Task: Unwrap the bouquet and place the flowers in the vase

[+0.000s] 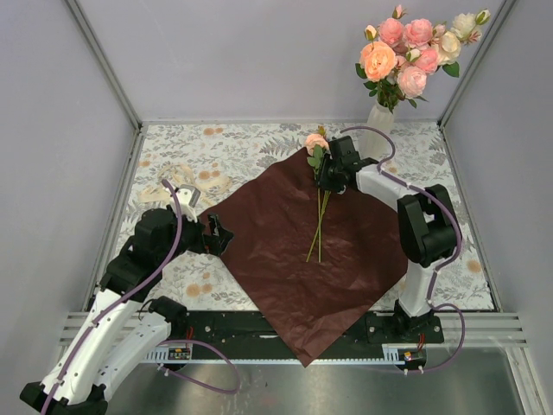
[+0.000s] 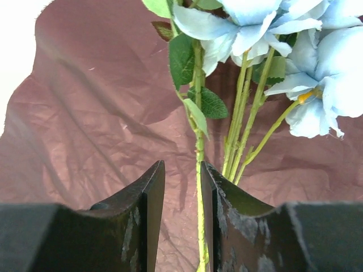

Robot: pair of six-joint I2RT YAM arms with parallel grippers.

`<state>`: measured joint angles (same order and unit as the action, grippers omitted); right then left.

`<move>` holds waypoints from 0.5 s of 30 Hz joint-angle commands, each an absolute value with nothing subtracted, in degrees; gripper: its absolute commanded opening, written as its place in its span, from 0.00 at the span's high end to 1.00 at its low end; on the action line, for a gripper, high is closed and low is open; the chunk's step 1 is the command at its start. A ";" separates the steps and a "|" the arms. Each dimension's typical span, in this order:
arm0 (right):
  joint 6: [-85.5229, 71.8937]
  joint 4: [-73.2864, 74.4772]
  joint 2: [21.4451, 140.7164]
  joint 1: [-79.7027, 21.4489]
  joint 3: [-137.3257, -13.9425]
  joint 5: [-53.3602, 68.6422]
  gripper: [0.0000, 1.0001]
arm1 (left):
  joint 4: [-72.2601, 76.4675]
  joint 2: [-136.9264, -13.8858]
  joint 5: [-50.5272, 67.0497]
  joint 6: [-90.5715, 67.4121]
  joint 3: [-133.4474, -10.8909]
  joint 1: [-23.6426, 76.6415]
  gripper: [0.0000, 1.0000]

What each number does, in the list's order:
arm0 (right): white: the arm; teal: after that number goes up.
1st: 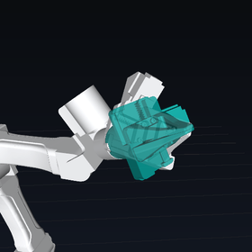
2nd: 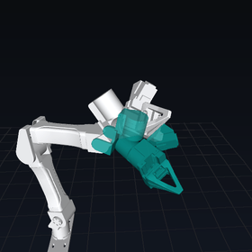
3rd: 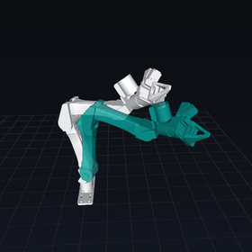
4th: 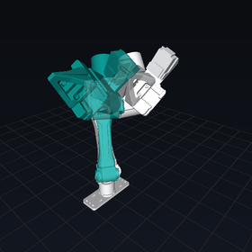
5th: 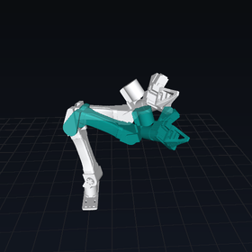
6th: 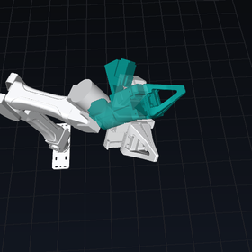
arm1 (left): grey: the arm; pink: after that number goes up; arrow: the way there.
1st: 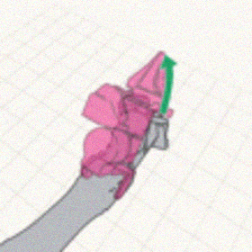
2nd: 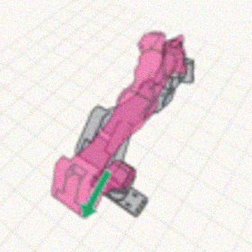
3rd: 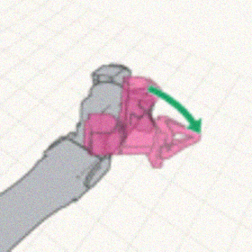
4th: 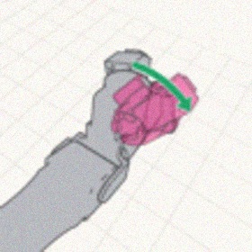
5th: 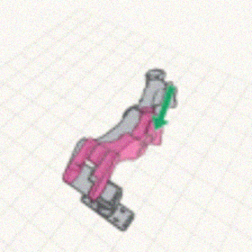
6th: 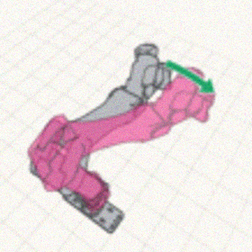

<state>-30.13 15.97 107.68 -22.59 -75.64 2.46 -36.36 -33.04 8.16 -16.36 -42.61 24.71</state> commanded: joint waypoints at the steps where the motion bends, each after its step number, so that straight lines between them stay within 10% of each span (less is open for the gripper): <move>1: -27.34 19.24 110.30 -23.47 -79.62 -2.28 0.60 | -33.93 -33.40 8.61 -16.35 -42.98 24.87 0.01; 15: -26.54 20.39 116.37 -23.91 -83.94 -0.18 0.66 | -33.93 -33.22 8.35 -16.52 -42.98 24.87 0.01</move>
